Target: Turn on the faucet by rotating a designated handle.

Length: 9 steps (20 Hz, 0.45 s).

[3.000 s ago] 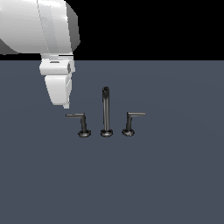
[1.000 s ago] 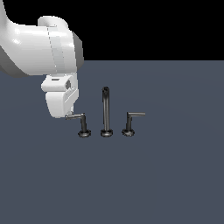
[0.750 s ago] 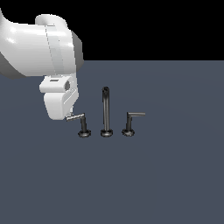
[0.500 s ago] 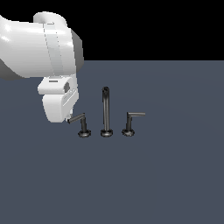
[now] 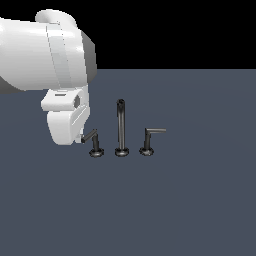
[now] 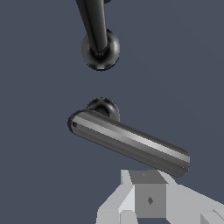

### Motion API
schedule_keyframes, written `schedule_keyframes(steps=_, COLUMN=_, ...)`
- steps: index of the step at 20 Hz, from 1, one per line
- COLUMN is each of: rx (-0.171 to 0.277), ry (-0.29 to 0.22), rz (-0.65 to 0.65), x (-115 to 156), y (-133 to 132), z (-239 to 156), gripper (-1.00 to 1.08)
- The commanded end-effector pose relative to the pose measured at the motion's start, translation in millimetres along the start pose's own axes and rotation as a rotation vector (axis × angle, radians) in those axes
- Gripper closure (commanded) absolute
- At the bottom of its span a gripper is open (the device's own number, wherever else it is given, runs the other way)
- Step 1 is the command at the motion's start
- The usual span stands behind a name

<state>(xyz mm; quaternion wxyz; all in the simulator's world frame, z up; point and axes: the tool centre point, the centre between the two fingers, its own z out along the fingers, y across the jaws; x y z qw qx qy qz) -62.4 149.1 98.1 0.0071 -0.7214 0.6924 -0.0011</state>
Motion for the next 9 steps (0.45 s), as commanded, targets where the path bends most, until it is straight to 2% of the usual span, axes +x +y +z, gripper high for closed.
schedule_keyframes(steps=1, rx=-0.007, ry=0.005, rz=0.008, x=13, y=7, z=0, gripper=1.08)
schedule_keyframes(steps=9, rx=-0.011, ry=0.008, rz=0.007, x=36, y=23, z=-1, gripper=1.08)
